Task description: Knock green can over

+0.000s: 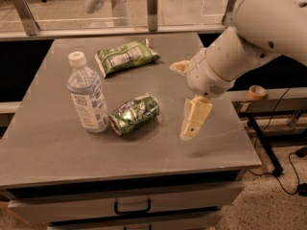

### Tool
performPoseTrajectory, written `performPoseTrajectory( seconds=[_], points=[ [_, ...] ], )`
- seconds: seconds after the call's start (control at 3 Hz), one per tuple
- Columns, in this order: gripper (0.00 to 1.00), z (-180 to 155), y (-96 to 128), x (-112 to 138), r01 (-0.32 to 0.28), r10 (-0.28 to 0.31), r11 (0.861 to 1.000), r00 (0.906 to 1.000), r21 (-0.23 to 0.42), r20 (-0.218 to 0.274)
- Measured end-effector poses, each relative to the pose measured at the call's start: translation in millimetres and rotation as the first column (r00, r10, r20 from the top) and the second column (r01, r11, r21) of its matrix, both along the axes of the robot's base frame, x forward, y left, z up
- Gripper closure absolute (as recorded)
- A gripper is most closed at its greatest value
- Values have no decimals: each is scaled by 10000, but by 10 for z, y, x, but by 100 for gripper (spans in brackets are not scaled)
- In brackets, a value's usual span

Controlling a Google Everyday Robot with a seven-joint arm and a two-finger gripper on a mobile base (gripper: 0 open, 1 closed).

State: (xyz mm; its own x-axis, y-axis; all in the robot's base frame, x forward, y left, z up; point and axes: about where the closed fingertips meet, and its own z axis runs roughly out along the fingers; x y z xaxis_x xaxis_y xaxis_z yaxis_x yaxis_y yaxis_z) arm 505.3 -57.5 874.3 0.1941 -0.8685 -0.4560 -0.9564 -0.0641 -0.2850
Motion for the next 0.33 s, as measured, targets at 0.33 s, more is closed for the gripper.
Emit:
performPoseTrajectory(
  seconds=[0.33],
  points=[
    [0, -28, -405, 140, 1722, -1678, 9839, 9822, 472, -849]
  ],
)
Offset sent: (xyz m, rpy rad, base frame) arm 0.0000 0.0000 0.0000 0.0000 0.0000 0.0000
